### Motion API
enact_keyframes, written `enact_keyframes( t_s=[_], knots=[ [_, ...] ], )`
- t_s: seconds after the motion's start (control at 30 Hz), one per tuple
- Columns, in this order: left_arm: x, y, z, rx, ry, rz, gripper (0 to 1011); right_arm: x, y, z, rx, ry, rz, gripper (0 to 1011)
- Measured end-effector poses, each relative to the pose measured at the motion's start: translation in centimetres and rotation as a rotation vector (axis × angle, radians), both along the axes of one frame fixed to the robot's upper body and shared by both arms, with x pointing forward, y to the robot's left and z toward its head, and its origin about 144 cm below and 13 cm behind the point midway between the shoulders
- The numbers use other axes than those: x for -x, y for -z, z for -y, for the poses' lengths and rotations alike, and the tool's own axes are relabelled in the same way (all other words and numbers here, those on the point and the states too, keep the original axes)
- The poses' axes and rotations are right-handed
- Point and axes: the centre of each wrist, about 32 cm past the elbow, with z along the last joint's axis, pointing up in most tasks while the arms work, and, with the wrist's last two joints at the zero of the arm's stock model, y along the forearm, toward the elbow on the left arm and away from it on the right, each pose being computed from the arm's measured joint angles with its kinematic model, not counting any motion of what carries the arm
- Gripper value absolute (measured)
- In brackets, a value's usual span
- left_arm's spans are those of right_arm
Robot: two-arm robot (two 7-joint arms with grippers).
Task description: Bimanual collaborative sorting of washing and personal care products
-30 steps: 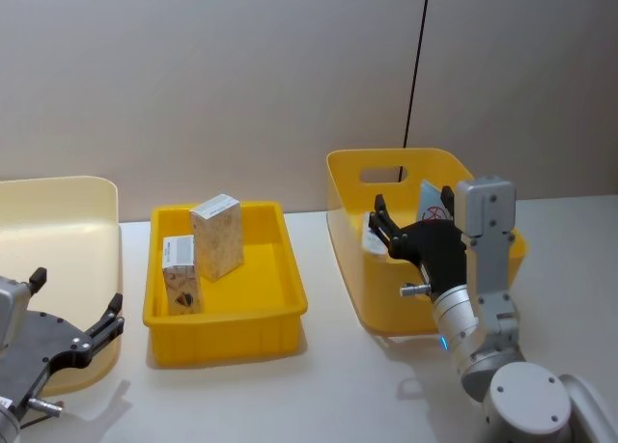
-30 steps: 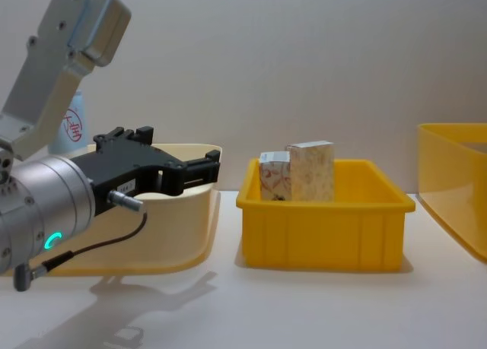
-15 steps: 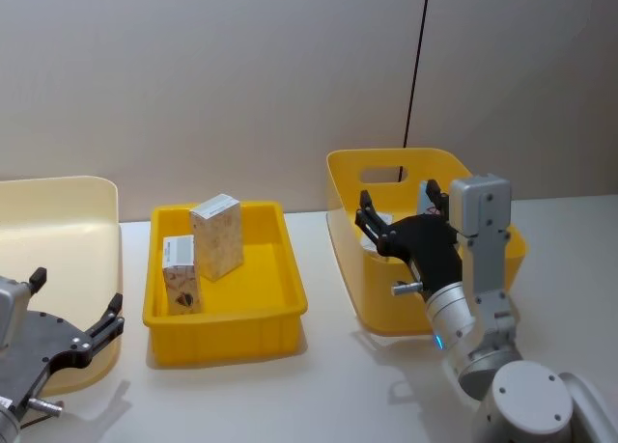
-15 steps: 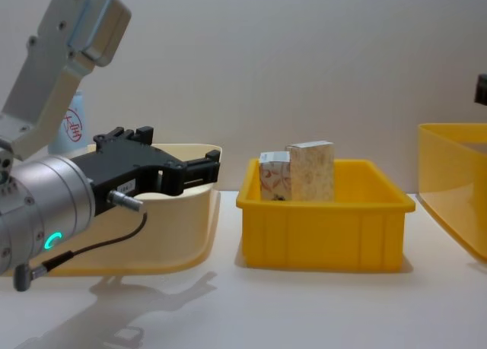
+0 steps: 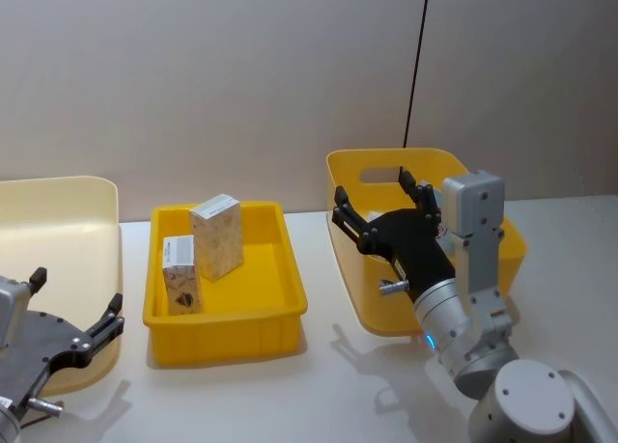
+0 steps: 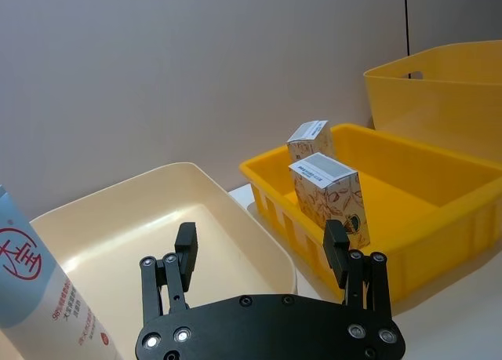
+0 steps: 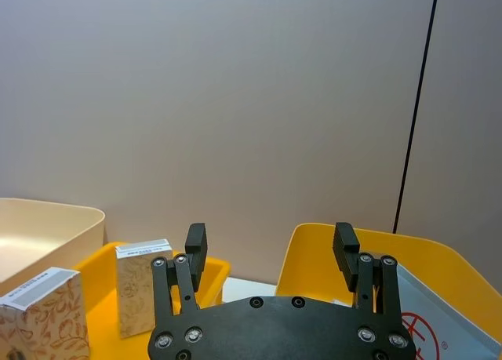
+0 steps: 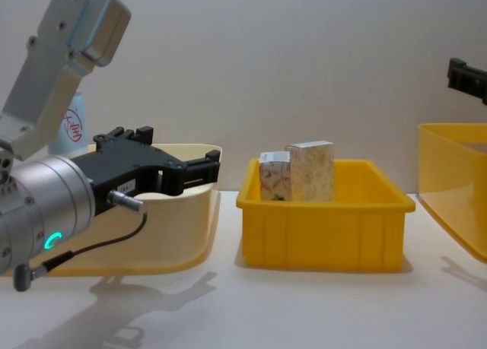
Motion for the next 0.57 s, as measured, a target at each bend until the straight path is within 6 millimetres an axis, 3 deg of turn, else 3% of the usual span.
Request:
enact_keyframes(
  t_s=[0.57],
  knots=[
    [0.0,0.0,0.0,0.000,0.000,0.000,1003,2.5,1.4,0.0,0.000,-0.088,-0.079,1001]
  ],
)
